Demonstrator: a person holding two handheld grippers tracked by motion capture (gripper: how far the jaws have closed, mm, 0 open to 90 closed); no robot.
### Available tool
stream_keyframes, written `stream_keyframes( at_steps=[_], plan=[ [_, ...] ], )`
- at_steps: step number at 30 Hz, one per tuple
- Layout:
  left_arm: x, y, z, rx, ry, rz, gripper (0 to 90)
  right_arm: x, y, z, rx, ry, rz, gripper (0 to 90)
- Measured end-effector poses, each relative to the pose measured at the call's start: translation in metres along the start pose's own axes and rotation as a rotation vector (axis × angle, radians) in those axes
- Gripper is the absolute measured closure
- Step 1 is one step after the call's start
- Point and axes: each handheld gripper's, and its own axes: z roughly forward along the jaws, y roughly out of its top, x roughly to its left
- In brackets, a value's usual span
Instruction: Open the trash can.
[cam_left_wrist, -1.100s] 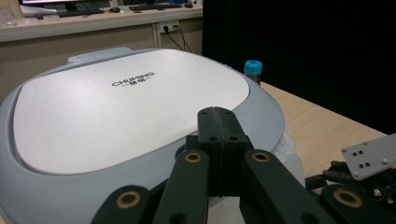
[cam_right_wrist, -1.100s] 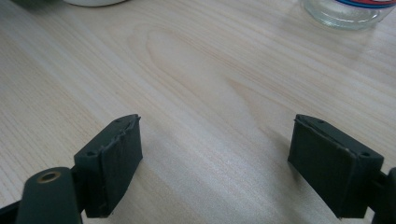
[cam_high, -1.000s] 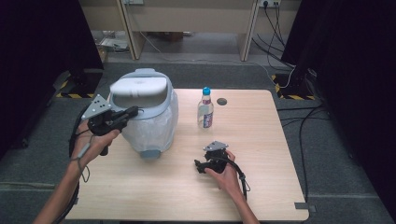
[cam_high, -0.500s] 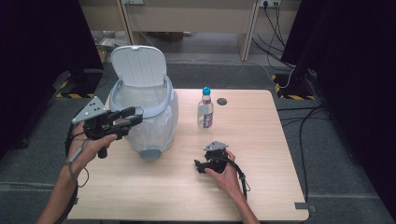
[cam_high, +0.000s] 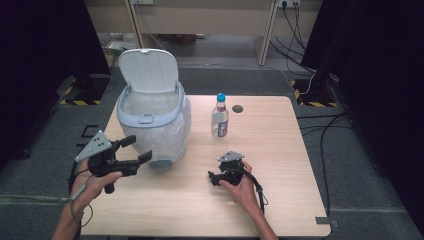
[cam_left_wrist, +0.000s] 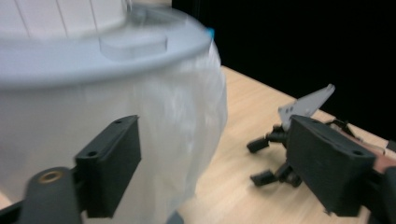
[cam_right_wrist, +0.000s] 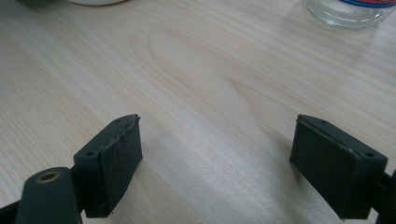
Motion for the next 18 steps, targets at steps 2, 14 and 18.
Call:
stream_keyframes(
  at_steps=[2, 14, 18],
  plan=[
    [0.002, -0.019, 0.004, -0.02, -0.013, -0.027, 14.7, 0.0, 0.0, 0.0, 0.0, 0.001, 0.0, 16.5],
    [0.009, -0.076, 0.013, 0.009, 0.008, -0.015, 14.6, 0.0, 0.0, 0.0, 0.0, 0.002, -0.001, 16.1],
    [0.011, -0.088, 0.017, 0.023, 0.012, -0.023, 14.7, 0.0, 0.0, 0.0, 0.0, 0.002, -0.001, 16.1]
  ],
)
